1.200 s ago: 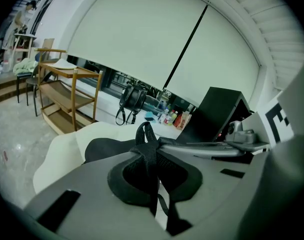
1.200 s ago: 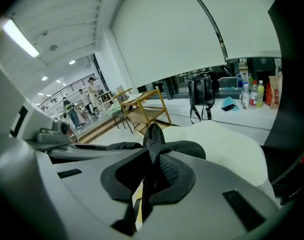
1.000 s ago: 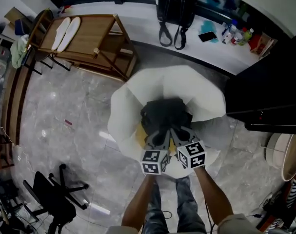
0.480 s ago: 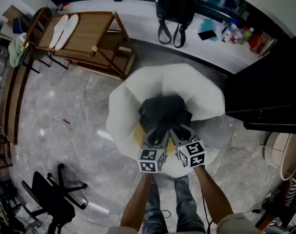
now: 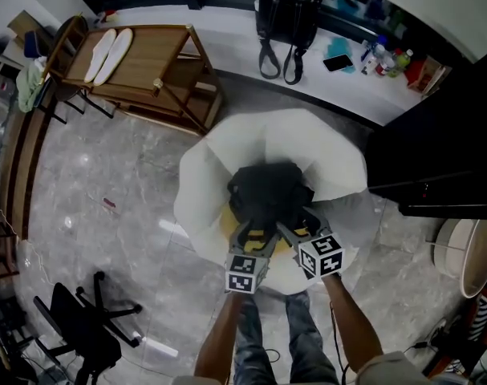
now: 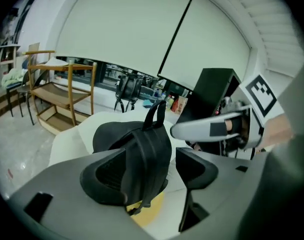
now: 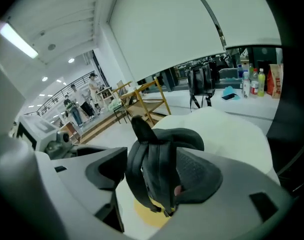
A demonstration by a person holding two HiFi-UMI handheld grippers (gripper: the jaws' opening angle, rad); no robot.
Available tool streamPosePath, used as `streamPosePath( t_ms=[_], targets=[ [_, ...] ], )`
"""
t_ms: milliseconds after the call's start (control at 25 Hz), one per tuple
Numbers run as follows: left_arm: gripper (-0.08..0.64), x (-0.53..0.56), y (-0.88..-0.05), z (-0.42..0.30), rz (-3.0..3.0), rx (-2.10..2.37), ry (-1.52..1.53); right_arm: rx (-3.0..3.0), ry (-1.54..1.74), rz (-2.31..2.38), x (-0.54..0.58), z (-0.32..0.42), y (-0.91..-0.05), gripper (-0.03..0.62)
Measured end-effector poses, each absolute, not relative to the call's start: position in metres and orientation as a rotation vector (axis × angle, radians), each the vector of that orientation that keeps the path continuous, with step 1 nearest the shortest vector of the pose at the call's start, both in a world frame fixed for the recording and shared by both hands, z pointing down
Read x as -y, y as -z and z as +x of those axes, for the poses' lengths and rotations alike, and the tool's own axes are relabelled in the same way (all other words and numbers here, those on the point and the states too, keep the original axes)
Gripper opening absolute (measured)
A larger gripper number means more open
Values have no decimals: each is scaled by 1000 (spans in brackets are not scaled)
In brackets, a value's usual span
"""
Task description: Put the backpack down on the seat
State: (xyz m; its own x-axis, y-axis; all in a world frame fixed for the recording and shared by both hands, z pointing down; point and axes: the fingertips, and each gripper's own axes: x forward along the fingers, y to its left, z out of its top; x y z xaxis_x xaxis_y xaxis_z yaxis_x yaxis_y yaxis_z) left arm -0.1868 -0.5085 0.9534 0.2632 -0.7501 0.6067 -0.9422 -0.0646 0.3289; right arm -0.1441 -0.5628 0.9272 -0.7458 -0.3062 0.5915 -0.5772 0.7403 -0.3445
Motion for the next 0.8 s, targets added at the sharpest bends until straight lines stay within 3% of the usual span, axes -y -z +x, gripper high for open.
streamPosePath(
  t_ms=[400, 480, 600, 680, 800],
  targets=[
    [299, 508, -921, -186, 1865, 1601, -282, 2439, -612, 714, 558, -134, -906, 287],
    [296, 507, -908, -186, 1868, 1611, -269, 2446, -594, 722, 556, -131, -893, 234],
    [244, 506, -885, -187, 1866, 1640, -256, 2470, -555, 731, 555, -131, -870, 155],
    [144, 505, -872, -187, 1860, 1656, -266, 2486, -526, 741, 555, -131, -851, 105],
    [60, 502, -844, -186, 1859, 1674, -233, 2515, -508, 738, 551, -133, -823, 42]
  ],
)
